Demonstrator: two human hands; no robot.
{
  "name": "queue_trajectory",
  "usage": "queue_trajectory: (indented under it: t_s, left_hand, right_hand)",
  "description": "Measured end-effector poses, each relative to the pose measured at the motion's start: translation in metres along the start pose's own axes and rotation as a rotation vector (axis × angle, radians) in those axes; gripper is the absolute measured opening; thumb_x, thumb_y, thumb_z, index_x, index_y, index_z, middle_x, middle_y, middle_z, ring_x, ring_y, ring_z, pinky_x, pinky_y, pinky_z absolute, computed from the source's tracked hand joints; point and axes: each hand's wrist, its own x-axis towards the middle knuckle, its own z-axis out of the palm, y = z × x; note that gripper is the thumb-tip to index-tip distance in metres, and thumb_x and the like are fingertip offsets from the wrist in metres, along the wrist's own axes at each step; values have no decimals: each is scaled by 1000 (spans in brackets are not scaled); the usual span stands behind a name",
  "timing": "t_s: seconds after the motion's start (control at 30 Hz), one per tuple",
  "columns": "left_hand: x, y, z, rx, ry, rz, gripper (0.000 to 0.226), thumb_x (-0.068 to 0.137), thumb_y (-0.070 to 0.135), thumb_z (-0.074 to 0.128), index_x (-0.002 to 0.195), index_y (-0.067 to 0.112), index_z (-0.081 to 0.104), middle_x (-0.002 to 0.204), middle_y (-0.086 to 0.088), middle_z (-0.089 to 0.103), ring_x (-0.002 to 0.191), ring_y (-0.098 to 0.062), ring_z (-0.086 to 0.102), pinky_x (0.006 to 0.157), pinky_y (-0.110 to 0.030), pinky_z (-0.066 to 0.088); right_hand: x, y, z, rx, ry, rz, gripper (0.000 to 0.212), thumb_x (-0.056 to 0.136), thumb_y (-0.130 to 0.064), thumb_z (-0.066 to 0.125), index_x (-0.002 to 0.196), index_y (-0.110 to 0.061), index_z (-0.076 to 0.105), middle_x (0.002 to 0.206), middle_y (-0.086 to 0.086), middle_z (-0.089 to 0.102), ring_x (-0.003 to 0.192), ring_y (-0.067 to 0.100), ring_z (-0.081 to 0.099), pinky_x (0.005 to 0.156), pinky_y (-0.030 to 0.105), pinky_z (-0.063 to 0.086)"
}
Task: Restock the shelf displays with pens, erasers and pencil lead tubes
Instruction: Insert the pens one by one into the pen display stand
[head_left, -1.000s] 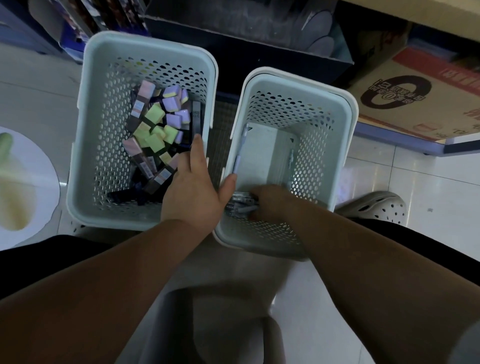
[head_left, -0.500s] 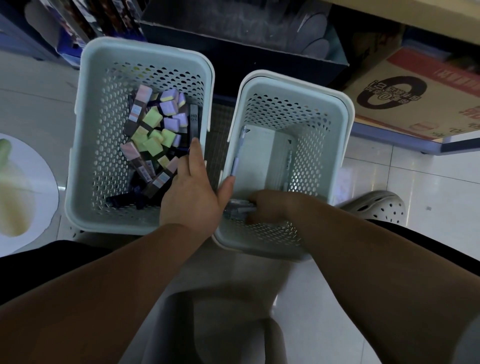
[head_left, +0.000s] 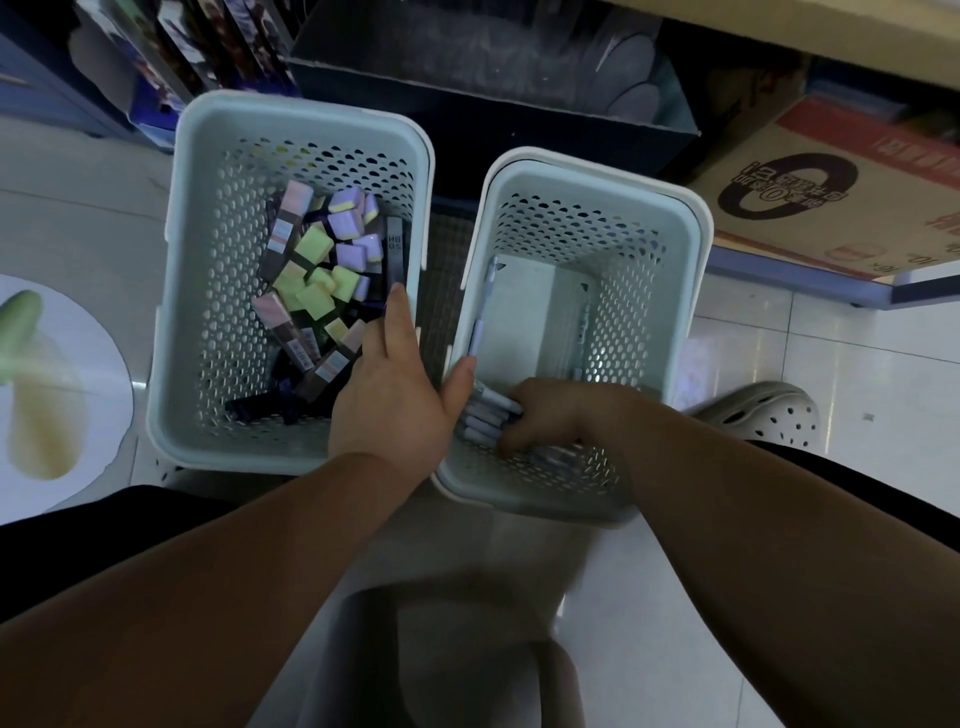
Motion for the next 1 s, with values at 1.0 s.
queue_trajectory:
  t_s: [1.0]
  left_hand:
    - [-49,132,-166,-794,-339,97,26,104,36,49,103,16,65,86,-12,72,72,-22,66,63,-33,46]
  right_hand:
    - [-271,-95,-66,880,723,-453,15,88,-11,73,103,-10,72,87,12,74,80,18,70,74,32,56]
